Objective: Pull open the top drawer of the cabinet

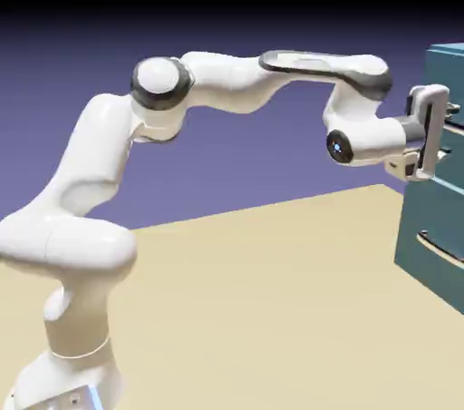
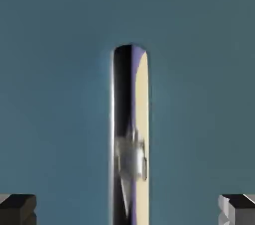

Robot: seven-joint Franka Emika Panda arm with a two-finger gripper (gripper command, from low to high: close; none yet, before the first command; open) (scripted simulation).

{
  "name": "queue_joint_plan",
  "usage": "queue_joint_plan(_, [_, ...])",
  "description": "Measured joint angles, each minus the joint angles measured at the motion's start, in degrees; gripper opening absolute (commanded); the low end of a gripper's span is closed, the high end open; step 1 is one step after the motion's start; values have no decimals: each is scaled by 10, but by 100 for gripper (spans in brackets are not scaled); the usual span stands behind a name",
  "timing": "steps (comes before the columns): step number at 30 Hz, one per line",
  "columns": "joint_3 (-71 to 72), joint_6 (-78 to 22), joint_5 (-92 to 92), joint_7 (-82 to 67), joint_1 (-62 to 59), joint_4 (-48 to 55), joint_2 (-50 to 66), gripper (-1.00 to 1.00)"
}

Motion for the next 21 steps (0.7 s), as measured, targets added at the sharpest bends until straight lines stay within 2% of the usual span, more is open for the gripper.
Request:
queue_joint_plan(3, [21,19,-8,29,-42,62,30,0])
queue_joint_plan(4, [24,22,-10,33,-48,72,34,-100])
queue_joint_plan(6, [24,22,-10,33,-48,72,34,-100])
queue_joint_plan(21, [-125,-67,21,-97,198,-239,-107,-100])
